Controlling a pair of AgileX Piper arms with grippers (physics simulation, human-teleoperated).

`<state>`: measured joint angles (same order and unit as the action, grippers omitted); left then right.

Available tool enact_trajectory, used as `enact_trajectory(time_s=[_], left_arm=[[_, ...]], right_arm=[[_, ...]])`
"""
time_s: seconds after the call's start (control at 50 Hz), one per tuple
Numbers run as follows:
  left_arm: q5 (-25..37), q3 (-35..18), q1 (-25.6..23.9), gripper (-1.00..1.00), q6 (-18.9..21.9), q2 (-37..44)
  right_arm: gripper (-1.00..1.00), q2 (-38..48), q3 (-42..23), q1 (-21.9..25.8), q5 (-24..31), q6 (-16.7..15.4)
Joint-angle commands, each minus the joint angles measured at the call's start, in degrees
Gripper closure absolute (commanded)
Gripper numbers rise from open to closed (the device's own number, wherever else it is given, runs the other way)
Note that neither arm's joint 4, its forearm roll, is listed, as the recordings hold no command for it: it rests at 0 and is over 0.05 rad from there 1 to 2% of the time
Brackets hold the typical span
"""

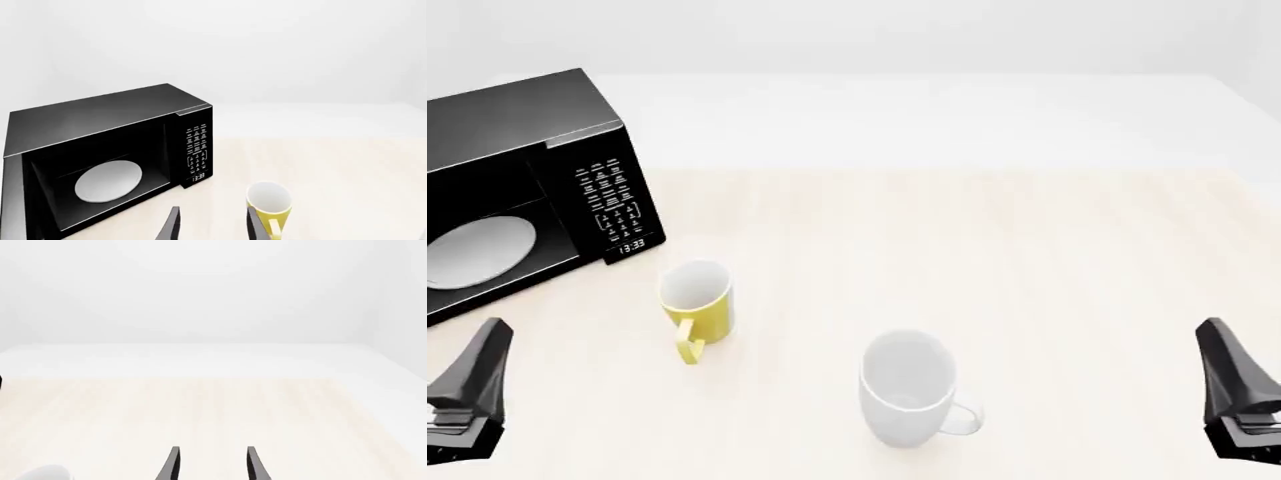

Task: Put the yellow and white mug in the microwave and close it.

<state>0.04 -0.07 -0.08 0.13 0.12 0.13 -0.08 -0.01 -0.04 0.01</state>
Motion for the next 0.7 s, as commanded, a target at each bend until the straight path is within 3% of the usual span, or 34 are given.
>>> enact_trajectory(time_s=[0.02,0.22,0.7], left_arm=[[-0.01,-0.23,-0.01,-1.0,0.1,0.6],[-0.73,-0.39,0.2,-1.0,0.69,1.81],[7.47,-5.47,-8.1,-1.0,1.46,-0.06]], right_arm=[[-1.0,0.28,-0.17,-0.02,-0.08,0.01],[-1.0,0.27,-0.17,-0.04,-0.08,0.01],[-1.0,0.24,-0.17,-0.05,-0.09,0.0]])
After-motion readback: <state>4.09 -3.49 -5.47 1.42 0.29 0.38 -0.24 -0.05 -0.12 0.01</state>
